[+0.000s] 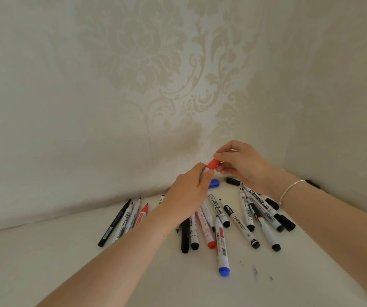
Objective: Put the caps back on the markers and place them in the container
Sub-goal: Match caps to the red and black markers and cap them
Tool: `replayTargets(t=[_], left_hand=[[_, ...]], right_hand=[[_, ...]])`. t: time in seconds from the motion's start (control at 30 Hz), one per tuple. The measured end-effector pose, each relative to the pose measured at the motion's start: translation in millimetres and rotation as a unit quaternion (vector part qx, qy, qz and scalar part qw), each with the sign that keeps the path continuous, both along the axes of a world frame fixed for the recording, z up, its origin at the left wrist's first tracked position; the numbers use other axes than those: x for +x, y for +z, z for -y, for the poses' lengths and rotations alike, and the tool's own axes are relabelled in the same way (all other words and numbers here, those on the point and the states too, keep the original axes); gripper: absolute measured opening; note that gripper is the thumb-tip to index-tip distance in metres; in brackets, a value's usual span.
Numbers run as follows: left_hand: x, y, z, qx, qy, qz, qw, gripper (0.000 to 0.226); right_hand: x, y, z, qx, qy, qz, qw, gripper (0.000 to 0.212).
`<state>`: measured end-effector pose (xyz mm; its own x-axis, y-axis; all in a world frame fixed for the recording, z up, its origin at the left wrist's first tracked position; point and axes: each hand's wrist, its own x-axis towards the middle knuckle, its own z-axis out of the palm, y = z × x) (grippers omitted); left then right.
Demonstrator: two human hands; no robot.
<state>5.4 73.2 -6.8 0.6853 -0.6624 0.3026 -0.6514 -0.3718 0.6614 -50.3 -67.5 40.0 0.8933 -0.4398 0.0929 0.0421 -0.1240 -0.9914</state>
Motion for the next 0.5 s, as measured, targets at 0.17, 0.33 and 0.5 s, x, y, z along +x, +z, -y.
replayTargets(t=[0.17, 0.33, 0.5], left_hand=[[-6, 1, 2, -0.020, 0.029, -0.006, 0.999, 0.028], [-10, 6, 8, -0.055, 0.041, -0.025, 0.997, 0.035], [-11, 7, 16, -0.052, 0.049, -0.035, 0.997, 0.039]], right_hand=[[2, 3, -8, -0.017, 0.005, -0.001, 1.000, 0.005], [9, 2, -18, -0.028, -0.061, 0.025, 0.997, 0.009], [10, -7, -23, -0.046, -0.140, 0.016, 0.989, 0.017]])
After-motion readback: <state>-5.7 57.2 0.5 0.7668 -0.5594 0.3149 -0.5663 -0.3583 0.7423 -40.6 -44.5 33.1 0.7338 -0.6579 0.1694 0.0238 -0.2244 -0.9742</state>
